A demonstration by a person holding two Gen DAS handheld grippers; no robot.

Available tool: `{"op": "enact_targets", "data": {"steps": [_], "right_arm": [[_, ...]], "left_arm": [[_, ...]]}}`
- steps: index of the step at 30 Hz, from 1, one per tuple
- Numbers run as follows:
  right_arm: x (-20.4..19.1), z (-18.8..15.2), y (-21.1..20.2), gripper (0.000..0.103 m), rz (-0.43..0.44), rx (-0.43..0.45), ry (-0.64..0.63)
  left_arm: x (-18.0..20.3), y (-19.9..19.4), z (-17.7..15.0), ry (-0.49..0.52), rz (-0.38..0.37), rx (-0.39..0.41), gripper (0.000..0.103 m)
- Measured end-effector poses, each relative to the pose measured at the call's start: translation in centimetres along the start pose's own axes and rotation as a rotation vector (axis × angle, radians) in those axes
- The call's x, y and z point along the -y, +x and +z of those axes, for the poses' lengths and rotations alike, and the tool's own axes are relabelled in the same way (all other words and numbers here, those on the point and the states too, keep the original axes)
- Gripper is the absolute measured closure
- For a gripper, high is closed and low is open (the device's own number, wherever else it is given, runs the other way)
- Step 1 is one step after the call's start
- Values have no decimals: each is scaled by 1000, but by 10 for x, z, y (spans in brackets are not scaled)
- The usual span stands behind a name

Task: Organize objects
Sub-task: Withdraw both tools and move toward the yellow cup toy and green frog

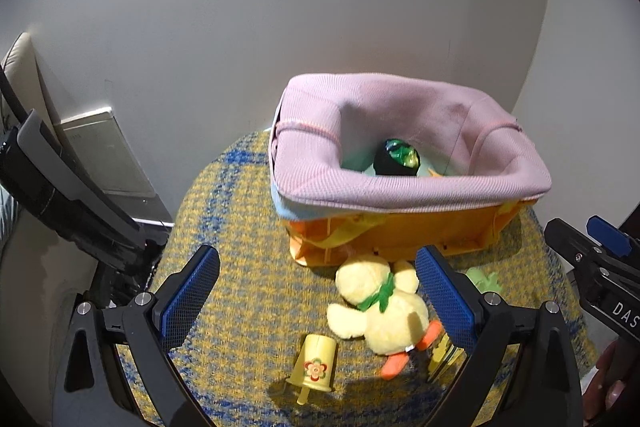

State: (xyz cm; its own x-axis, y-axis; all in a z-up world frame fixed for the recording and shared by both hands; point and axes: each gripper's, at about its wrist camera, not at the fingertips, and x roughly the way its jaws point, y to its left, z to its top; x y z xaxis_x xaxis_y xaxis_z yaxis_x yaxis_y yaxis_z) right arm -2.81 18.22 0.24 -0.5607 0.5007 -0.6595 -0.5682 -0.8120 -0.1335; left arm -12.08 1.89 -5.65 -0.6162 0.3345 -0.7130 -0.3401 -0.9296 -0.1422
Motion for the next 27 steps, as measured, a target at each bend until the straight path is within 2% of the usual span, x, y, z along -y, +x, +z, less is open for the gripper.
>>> {"op": "enact_targets", "data": {"steps": [12, 19, 27], "right_arm": [[6, -48, 30, 16, -14, -72, -1], [7, -71, 44, 16, -15, -80, -7], [8, -87, 57, 16, -18, -96, -11]], "left_arm": [[3, 30, -55, 14, 12, -73, 4], [4, 42, -73, 28, 23, -104, 5], [3, 59, -97, 17, 7, -172, 23]]}}
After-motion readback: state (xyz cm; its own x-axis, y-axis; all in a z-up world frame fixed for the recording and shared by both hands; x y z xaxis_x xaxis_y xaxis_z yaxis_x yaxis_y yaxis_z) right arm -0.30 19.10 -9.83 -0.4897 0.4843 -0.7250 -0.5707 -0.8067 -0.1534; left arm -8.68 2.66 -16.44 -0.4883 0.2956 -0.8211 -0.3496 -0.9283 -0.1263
